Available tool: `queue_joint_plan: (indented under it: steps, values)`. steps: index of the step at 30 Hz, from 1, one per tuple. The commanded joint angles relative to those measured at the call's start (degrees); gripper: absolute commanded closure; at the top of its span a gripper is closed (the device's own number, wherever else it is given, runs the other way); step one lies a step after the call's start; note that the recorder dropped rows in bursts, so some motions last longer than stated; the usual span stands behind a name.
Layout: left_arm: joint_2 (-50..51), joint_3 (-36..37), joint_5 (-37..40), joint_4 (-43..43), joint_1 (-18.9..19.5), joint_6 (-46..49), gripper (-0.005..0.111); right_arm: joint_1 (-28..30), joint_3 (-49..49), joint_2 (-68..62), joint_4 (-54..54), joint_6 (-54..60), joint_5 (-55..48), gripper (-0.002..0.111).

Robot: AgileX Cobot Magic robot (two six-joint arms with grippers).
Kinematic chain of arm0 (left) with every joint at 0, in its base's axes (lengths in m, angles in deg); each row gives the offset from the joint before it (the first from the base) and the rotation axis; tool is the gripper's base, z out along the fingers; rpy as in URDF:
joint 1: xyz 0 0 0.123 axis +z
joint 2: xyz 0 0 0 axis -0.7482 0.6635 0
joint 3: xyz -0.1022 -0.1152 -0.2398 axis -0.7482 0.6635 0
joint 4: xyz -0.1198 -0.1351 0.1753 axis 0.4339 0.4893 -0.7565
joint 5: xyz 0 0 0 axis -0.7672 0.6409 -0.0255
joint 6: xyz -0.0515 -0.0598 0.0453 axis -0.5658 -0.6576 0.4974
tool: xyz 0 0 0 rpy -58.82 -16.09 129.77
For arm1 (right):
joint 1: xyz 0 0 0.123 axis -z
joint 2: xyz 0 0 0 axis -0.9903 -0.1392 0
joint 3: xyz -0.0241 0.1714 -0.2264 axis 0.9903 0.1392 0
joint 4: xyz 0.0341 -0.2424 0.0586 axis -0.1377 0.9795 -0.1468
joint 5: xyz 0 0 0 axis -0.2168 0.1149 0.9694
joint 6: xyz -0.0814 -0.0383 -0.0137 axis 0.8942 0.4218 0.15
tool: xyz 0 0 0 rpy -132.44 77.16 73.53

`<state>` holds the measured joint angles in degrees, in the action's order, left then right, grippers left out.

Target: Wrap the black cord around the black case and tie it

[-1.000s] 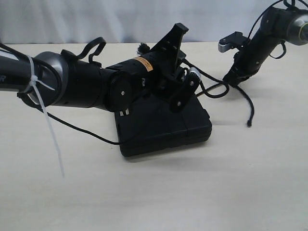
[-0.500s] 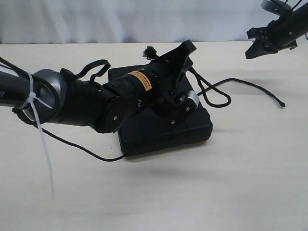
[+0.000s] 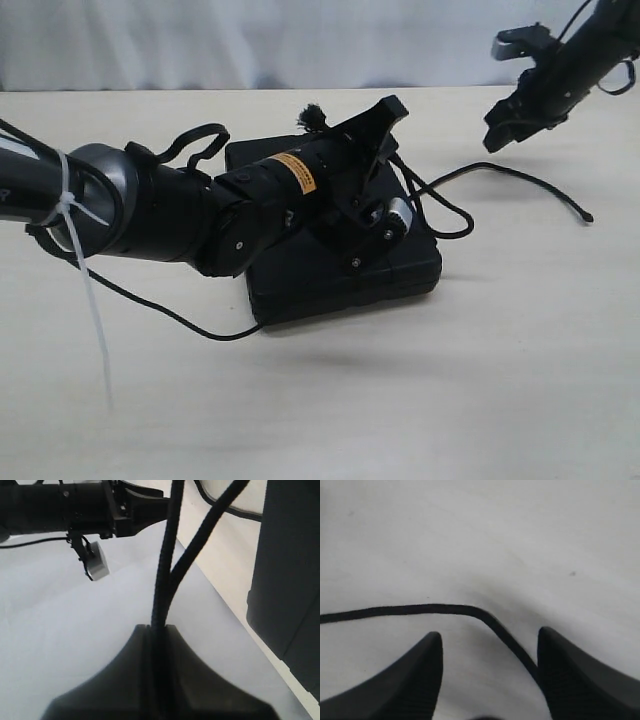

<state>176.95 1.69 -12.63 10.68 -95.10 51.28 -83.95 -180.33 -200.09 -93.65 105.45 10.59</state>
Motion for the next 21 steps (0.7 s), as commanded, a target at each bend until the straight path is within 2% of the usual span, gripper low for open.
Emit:
queue_joint_plan:
  steps: [1, 18, 21]
  values:
    - [-0.4, 0.3, 0.2, 0.2, 0.0, 1.6, 0.107, -4.0, 0.2, -1.4, 7.6, 2.1, 2.6, 0.054]
    - [-0.4, 0.3, 3.0, 0.6, 0.0, 1.5, 0.107, -4.6, 0.1, -4.2, 10.1, 5.0, 3.6, 0.054]
    - [-0.4, 0.3, 3.0, 0.7, 0.0, 1.3, 0.107, -4.6, 0.1, -4.8, 10.1, 4.9, 3.4, 0.059]
